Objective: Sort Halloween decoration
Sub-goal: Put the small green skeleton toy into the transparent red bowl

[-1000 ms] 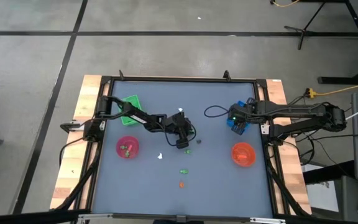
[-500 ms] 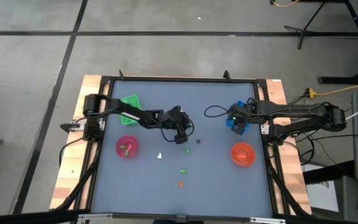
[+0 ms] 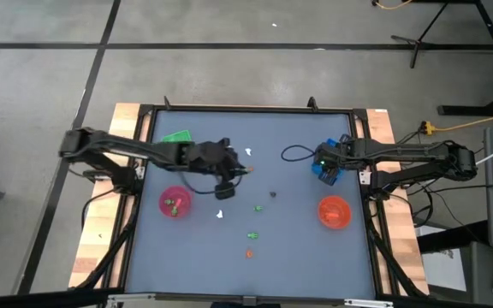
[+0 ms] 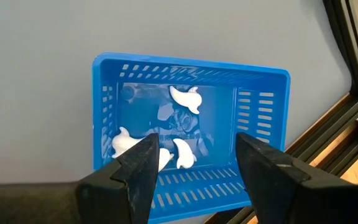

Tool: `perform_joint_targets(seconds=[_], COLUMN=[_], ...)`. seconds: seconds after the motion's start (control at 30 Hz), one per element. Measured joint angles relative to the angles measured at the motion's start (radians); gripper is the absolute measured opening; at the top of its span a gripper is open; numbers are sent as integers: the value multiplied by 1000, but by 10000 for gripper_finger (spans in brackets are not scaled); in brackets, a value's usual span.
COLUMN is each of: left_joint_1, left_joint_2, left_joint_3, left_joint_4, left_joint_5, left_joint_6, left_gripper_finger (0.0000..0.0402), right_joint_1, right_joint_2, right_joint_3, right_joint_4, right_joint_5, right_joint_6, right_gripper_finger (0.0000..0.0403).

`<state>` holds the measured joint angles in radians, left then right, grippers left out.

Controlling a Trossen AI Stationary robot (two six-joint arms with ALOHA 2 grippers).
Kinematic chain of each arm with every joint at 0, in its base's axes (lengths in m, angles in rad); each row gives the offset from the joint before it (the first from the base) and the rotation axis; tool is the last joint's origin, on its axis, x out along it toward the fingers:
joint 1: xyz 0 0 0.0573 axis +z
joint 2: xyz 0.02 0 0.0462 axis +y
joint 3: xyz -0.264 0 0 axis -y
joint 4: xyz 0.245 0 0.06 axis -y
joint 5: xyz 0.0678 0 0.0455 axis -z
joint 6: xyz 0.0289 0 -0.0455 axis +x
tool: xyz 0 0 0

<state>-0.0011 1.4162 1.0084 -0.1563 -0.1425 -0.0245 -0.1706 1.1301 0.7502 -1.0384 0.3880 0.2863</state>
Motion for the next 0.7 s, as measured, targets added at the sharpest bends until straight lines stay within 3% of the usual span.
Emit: perform_joint_targets(seconds=[0.33, 0.57, 0.7], left_joint_1=[-159, -295, -350], left_joint_2=[-271, -298, -294], left_joint_3=[1, 1, -50], left_joint_4=[-527, -882, -933], left_joint_5=[13, -1, -36], left_joint_6=[-320, -528, -611], left_gripper_finger=[36, 37, 37], right_joint_1=[0, 0, 0], right_joint_2=[0, 0, 0], right_joint_3=[0, 0, 0], right_joint_4=[1, 1, 1], right_joint_5=[0, 0, 0], right_joint_6=[0, 0, 0], right_gripper_finger=[211, 211, 211])
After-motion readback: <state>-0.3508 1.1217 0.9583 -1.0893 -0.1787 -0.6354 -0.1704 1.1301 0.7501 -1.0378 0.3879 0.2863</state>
